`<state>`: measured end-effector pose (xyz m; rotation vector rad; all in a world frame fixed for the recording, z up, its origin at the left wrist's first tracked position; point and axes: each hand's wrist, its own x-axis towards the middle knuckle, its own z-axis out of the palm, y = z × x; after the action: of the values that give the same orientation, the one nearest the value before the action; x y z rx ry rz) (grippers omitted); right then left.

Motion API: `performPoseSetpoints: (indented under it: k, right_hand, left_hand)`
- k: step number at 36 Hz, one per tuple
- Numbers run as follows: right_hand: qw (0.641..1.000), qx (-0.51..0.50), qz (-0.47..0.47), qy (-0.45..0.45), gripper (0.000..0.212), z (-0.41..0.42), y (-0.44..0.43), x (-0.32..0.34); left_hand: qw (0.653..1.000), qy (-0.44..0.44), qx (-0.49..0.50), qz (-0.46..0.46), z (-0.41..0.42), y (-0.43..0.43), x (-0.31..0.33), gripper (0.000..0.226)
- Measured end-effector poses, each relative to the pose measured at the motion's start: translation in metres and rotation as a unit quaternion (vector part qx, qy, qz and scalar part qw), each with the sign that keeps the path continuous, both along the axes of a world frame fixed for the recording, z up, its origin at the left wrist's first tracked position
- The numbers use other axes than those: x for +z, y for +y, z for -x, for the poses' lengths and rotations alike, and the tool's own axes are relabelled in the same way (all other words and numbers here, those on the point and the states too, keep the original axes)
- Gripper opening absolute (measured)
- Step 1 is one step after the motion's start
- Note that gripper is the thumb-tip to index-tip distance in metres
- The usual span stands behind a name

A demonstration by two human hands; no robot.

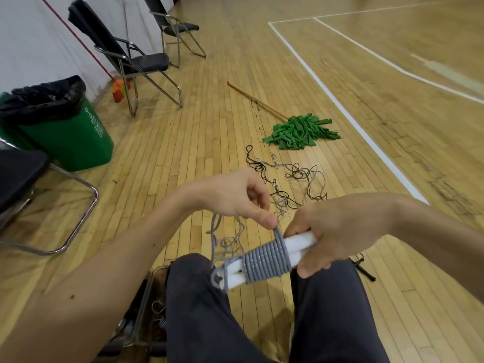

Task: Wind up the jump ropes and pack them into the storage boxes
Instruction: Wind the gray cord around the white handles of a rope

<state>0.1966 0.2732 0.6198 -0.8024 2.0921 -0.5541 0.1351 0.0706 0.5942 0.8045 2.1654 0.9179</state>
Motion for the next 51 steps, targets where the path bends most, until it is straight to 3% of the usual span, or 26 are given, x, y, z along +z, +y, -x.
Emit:
performPoseSetpoints:
  k: [6,10,12,17,24,31,42,51]
  right_hand:
    - [0.991,-0.038,0.125,-0.003,0.016,0.001,0.000,0.002]
    - [0.975,-0.102,0.195,-0.008,0.013,0.006,0.001,0.001]
    - [0.966,-0.146,0.211,-0.021,0.014,0.008,0.003,0.000]
    - [0.951,-0.182,0.247,-0.047,0.019,0.011,0.002,-0.009]
    - [0.936,-0.237,0.255,-0.059,0.018,0.023,0.009,-0.022]
    - [0.917,-0.311,0.247,-0.027,0.024,0.038,0.009,-0.043]
    - [0.924,-0.321,0.204,-0.029,0.032,0.049,0.011,-0.070]
    - [0.885,-0.385,0.250,-0.073,0.029,0.043,0.006,-0.092]
  left_hand:
    - [0.982,-0.124,0.008,-0.139,0.006,-0.006,-0.019,0.061]
    - [0.948,-0.196,0.041,-0.249,0.012,-0.010,-0.040,0.029]
    - [0.939,-0.189,0.063,-0.282,0.008,-0.016,-0.049,0.012]
    - [0.964,-0.114,0.157,-0.182,-0.011,-0.008,-0.047,0.018]
    - [0.942,-0.131,0.216,-0.222,-0.020,-0.004,-0.052,0.016]
    - [0.946,-0.114,0.222,-0.207,-0.023,0.002,-0.057,0.019]
    - [0.963,-0.111,0.216,-0.120,-0.025,0.000,-0.052,0.018]
    - [0.986,0.028,0.167,0.010,-0.017,-0.008,-0.047,0.006]
